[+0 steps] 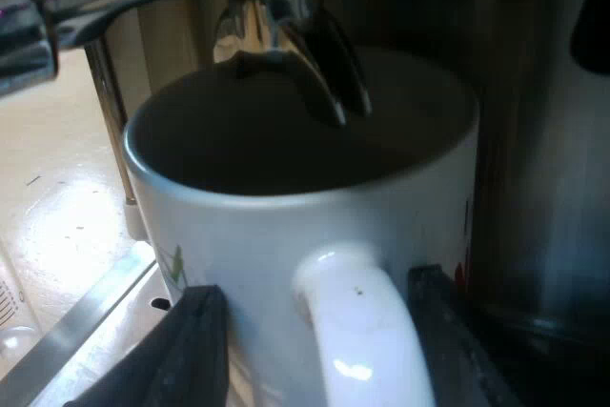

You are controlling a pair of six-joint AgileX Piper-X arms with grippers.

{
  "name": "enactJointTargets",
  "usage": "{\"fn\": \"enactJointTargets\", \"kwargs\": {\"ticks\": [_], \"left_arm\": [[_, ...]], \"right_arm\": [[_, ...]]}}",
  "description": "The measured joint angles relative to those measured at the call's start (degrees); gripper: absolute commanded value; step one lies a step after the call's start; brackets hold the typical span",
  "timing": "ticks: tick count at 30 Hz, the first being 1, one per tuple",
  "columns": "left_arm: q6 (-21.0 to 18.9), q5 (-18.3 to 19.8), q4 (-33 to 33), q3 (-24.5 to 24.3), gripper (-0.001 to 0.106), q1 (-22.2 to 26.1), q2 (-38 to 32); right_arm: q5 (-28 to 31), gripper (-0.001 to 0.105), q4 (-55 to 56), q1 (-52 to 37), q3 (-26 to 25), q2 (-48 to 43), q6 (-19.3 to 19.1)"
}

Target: Place mug into machine

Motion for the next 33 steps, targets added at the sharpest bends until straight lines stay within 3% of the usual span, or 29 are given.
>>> {"fn": "enactJointTargets", "kwargs": {"ticks": [8, 20, 33], "left_arm": [[0.0, 0.0, 0.0, 0.0, 0.073, 0.0, 0.0], [0.0, 0.0, -0.1, -0.2, 0.073, 0.0, 0.0], [0.0, 0.0, -0.1, -6.1, 0.073, 0.0, 0.0]], "right_arm": [[1.4, 0.044, 1.7, 1.3, 0.0, -1.4, -0.2], [7.5, 0.044, 18.8, 4.0, 0.0, -11.6, -0.3], [15.5, 0.044, 33.8, 12.9, 0.1, -24.1, -0.3]]}}
